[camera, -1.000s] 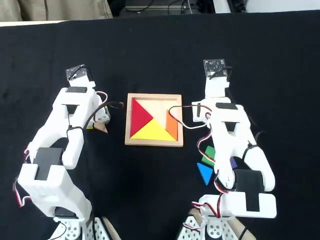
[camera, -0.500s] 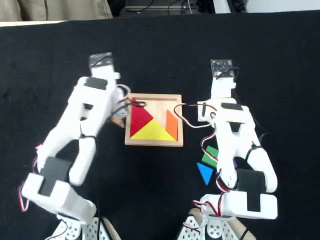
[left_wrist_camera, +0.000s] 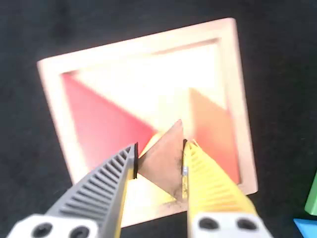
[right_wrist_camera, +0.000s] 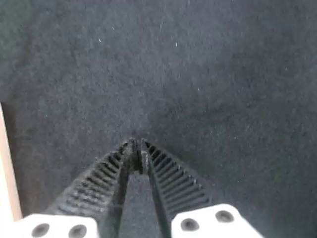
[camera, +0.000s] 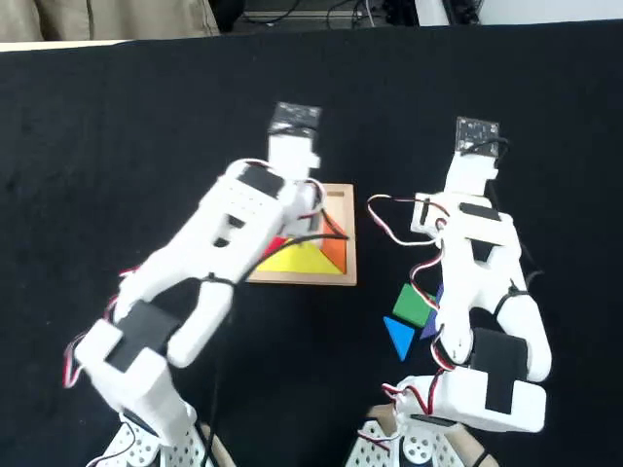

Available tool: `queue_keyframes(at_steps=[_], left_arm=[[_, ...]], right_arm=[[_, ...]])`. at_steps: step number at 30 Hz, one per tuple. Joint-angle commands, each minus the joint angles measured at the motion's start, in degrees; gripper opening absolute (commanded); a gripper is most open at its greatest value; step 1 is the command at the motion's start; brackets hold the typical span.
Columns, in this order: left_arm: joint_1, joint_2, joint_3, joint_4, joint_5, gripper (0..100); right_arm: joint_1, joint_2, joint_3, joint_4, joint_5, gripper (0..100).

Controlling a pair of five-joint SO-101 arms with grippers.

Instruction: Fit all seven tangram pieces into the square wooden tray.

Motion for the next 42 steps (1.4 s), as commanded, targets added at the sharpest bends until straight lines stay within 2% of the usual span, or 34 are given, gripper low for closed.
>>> queue_keyframes(at_steps=[1, 7, 17, 23, 28, 38, 42], left_arm=[[3.03, 3.69, -7.69, -0.7, -0.09, 9], [3.12, 9.41, -13.41, 0.79, -0.09, 9], [2.15, 12.31, -15.34, 0.88, 0.0, 9], [1.8, 12.48, -15.25, 3.08, 6.68, 20], [1.01, 12.48, -15.96, 4.04, 6.86, 21], [-0.92, 12.66, -19.38, 3.52, 6.95, 21], [-3.74, 12.66, -18.51, -1.05, 6.86, 21]], right_arm=[[0.7, -2.68, -2.15, -1.14, -0.62, 1.1], [0.62, -2.68, -2.24, -1.14, -0.62, 1.1], [-0.35, -2.59, -2.24, -1.14, -0.62, 1.1], [-0.35, -2.59, -2.15, -1.14, -0.62, 1.1], [-0.7, -2.59, -2.15, -1.14, -0.62, 1.1], [-0.97, -2.59, -2.15, -1.14, -0.62, 1.1], [-0.97, -2.59, -2.15, -1.14, -0.62, 1.1]])
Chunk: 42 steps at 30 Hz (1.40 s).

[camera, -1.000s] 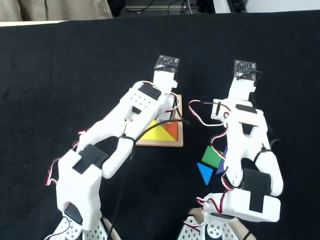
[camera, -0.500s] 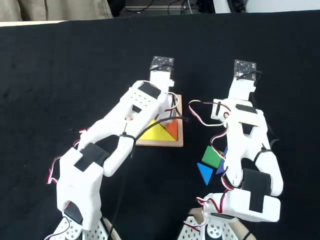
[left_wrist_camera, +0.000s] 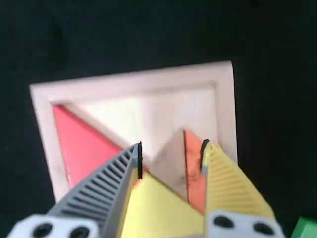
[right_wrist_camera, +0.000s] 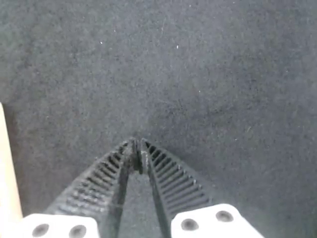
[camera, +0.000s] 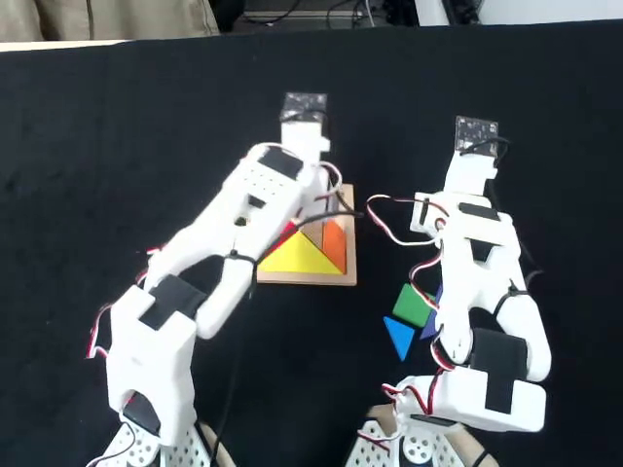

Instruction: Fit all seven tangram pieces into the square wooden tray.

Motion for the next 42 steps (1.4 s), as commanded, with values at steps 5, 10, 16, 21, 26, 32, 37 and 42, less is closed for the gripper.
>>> queue_keyframes(at_steps=[5, 10, 16, 21, 26, 32, 37, 42], left_arm=[[-3.56, -0.35, 1.89, -7.65, 0.44, 21], [-2.51, 0.0, 3.82, -7.82, 0.44, 21], [-2.15, 2.99, 4.26, -7.38, 0.44, 21], [-1.71, 3.25, 4.26, -7.3, 0.44, 21], [1.1, 3.25, 2.59, -2.64, 0.44, 21], [-2.33, 3.25, -3.38, -1.23, 0.97, 21], [-5.32, 3.16, -5.32, -1.14, 0.97, 21], [-6.2, 3.16, -5.58, -1.41, 0.7, 21]], right_arm=[[-0.79, -2.59, -2.15, -0.97, -0.62, 1.1], [-0.79, -2.51, -2.15, -0.97, -0.62, 1.1], [-0.79, -2.51, -2.15, -0.88, -0.62, 1.1], [-0.79, -2.51, -2.15, -0.7, -0.62, 1.1], [-0.79, -2.51, -2.15, -0.7, -0.62, 1.1], [-0.79, -2.51, -2.15, -0.7, -0.62, 1.1], [-0.79, -2.51, -2.15, -0.88, -0.62, 1.1], [-0.79, -2.51, -2.15, -0.88, -0.62, 1.1]])
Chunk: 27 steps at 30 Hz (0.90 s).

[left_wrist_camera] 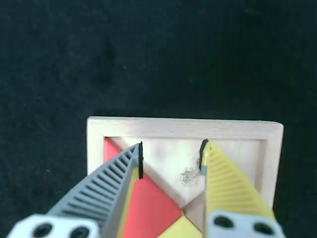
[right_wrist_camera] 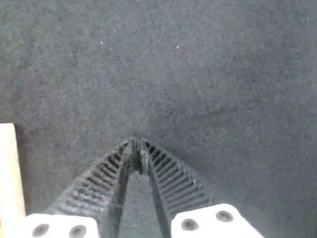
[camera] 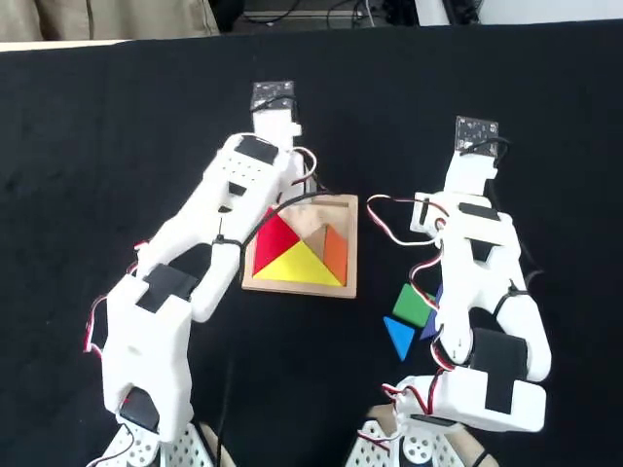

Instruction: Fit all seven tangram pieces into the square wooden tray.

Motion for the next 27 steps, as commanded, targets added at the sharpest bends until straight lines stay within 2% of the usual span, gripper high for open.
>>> queue_keyframes(at_steps=[1, 6, 11, 27], left_arm=[[-1.01, -0.44, -3.21, -0.09, -0.09, 21], [-0.92, -0.09, -3.21, 0.09, -0.44, 21], [-0.75, 0.09, -1.36, 0.09, -6.24, 21], [0.04, 3.87, -1.54, -0.09, -6.24, 21]], right_arm=[[-0.79, -2.51, -2.15, -0.88, -0.62, 1.1], [-0.79, -2.51, -2.07, -0.79, -0.62, 1.1], [-0.79, -2.51, -2.07, -0.7, -0.62, 1.1], [-0.79, -2.51, -2.07, -0.7, -0.62, 1.1]])
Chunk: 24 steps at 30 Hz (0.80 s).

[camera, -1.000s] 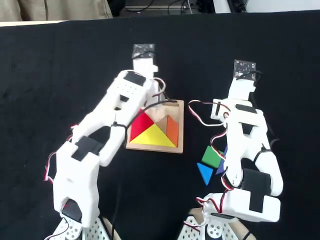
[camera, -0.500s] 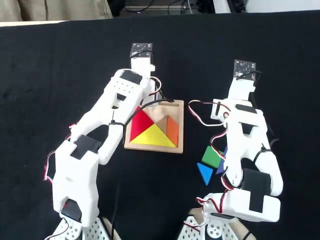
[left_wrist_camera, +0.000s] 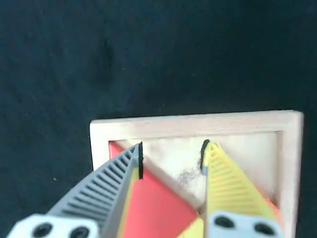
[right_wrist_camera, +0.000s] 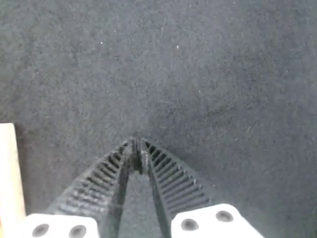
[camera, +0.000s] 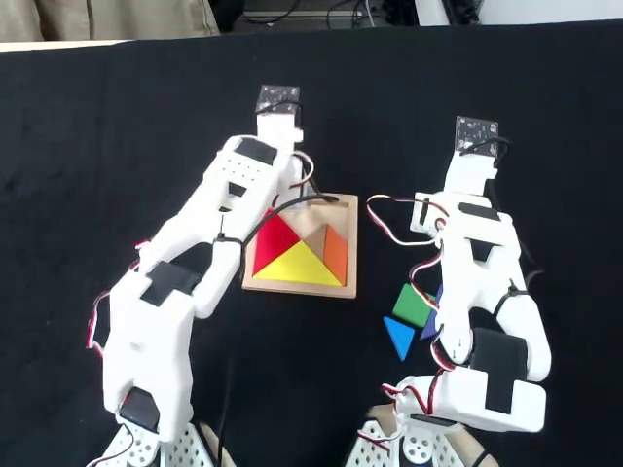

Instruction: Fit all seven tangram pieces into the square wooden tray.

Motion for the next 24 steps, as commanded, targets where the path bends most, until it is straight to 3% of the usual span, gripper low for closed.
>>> queue_keyframes(at_steps=[1, 14, 18, 24], left_arm=[[0.66, 2.81, -2.59, 0.18, -0.35, 21], [-0.92, 12.31, -18.95, 12.92, -0.18, 21], [-4.26, 13.36, -22.55, 13.54, 4.48, 21], [-5.41, 14.15, -23.34, 13.63, 5.19, 21]], right_arm=[[-0.79, -2.51, -2.07, -0.7, -0.62, 1.1], [-0.79, -2.51, -2.07, -0.7, -0.62, 1.1], [-0.88, -2.51, -2.07, -0.7, -0.62, 1.1], [-0.88, -2.51, -2.07, -0.7, -0.62, 1.1]])
